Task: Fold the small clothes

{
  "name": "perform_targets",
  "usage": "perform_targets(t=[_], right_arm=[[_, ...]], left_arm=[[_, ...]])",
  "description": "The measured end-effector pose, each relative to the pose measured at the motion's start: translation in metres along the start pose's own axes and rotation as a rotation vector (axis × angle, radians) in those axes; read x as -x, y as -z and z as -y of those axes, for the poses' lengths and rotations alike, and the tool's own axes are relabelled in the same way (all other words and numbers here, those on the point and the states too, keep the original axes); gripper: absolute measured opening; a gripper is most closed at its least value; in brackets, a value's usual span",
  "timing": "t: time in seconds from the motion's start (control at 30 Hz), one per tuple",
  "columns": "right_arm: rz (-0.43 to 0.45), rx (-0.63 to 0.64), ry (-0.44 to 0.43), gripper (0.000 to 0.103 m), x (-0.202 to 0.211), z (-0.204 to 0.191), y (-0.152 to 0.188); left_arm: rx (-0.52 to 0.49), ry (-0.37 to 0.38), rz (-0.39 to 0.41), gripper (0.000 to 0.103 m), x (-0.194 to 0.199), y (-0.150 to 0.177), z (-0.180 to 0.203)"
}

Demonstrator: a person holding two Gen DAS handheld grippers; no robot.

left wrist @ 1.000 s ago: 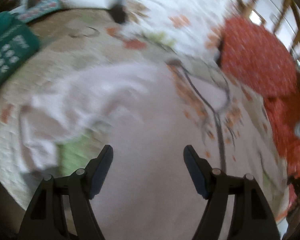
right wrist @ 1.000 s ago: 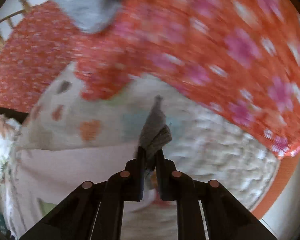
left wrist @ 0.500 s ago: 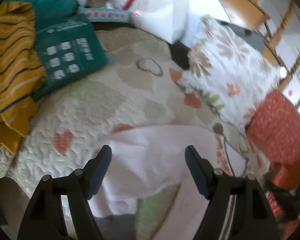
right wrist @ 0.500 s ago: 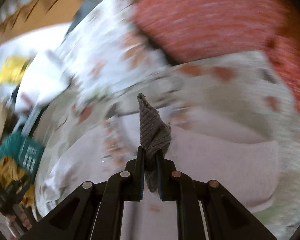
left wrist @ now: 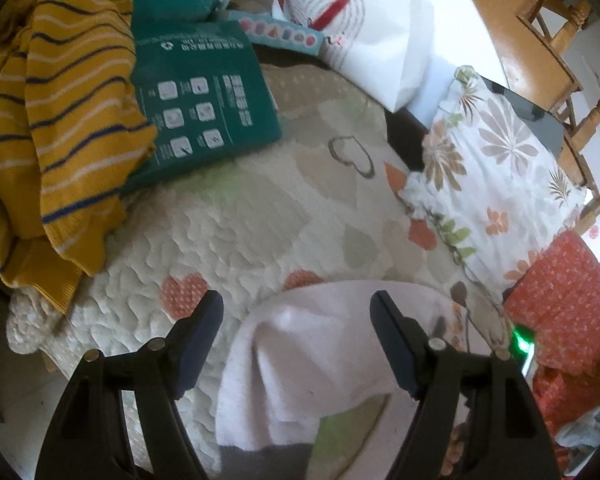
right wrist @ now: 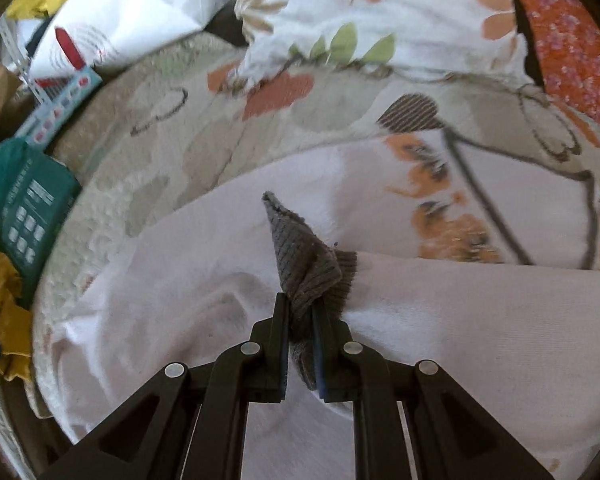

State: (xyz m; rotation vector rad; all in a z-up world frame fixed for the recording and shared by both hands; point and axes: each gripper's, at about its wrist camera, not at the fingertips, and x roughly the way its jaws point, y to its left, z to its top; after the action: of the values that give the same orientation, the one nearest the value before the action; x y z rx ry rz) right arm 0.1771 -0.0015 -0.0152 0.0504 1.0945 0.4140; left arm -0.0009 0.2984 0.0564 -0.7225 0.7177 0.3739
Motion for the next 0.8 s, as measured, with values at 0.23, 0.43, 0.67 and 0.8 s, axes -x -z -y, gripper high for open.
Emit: perform_targets(t=[0.23,0.43,0.67,0.8], right_arm=[[-0.029,0.059,-0.167,0.019,0.011,-0.032,0.000],[-0.045,0.295,-0.290,0.029,0.049,-0.091,0.053],[-0.046,0.758,-0.318,0.053,0.069,-0.164,0.172],[0.033,1.052,-0.195,0.055,0.059,-0.191,0.231]], left_arm=[[0.089,-0.068,0.058,0.075,0.008,-0.019,-0.027],[0.221,-0.178,0.157,0.075,0.037,-0.033,-0.081],[0.346,-0.212,0.183,0.076,0.055,-0.036,-0.129],[0.355,-0.194,0.158,0.076,0.052,-0.034,-0.132]])
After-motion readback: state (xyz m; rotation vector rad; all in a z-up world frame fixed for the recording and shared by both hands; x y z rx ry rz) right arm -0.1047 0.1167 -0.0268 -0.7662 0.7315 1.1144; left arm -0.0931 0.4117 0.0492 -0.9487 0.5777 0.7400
